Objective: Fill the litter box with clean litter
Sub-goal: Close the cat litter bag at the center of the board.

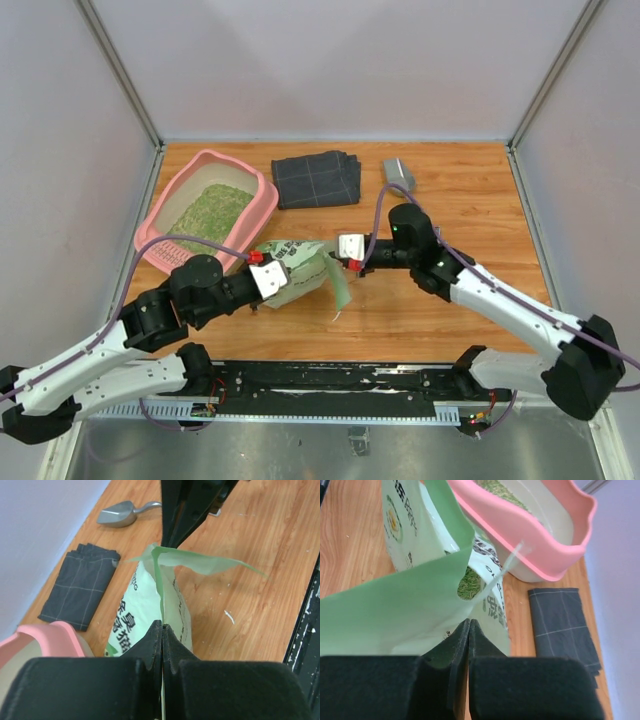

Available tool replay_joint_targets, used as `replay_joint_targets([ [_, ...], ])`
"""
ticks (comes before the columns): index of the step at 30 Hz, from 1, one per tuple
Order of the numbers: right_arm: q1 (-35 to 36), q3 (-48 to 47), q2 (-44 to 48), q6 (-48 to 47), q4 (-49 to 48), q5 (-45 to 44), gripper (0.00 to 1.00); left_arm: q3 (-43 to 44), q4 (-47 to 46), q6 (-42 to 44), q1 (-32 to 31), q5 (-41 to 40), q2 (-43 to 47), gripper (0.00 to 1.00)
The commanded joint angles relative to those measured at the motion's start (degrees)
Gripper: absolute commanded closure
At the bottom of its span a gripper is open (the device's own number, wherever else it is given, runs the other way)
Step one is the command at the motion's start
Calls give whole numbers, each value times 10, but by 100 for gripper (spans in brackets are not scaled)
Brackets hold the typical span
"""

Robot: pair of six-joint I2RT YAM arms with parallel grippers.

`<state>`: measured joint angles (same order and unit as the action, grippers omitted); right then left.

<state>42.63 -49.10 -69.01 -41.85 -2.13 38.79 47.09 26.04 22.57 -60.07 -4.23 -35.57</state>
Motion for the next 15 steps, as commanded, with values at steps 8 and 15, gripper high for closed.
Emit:
replay_joint_targets([
  [8, 7, -16, 171, 63, 137, -119, 91, 132, -141, 91, -1, 17, -93, 100],
  [15, -22, -23, 133, 38, 108, -70, 16, 127, -119, 94, -1, 58, -89, 100],
])
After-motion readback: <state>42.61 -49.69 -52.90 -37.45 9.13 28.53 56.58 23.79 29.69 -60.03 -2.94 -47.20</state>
